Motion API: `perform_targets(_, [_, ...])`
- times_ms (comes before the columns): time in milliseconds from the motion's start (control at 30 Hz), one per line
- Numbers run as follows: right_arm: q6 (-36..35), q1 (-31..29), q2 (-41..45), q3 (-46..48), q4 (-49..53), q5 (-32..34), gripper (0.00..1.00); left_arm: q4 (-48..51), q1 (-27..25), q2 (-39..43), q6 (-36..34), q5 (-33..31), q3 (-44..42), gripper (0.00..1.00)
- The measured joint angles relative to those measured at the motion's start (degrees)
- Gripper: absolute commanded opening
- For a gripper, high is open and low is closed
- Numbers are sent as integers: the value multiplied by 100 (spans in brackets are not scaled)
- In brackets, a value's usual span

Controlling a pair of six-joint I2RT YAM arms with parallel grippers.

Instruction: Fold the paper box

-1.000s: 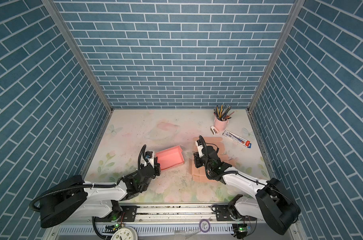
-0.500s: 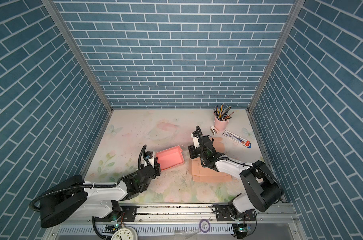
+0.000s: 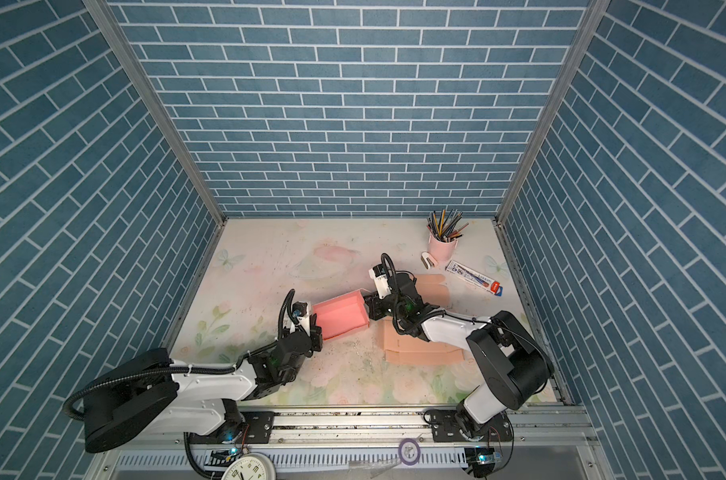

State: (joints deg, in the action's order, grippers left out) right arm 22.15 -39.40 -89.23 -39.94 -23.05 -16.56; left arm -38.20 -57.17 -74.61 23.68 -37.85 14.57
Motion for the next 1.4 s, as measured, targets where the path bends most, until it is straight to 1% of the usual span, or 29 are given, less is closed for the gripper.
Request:
perform_targets(300, [7,-122,-66,-50,-9,114,4,15,-33,-57,2,-50,39,1])
perform_targets(500, [7,-186,20,136,-9,214,4,15,-63,-232,11,-87,118,1])
perform_targets(700, [4,-234,225,267,-7,444,4,520,-96,-330,155,-92,527,1])
perform_targets(900, [7,-385,538,595,-15,664,4,396,-140,-741,225,-225,581,1])
perform_targets(1100, [15,-525,841,1049,-79,774,5,39,-437,-1213,243,-374,579,1])
perform_targets(1167, [39,-560,984,1211,-116,800,9,13,-520,-1285,247,-402,579,0])
perform_targets(1300, [175,-575,1464,1611,-146,916,28,4,-570,-1318,271,-437,579,1])
perform_targets(1400, [289,-588,2037,2004,-118,1045,39,7,-579,-1318,282,-444,577,0])
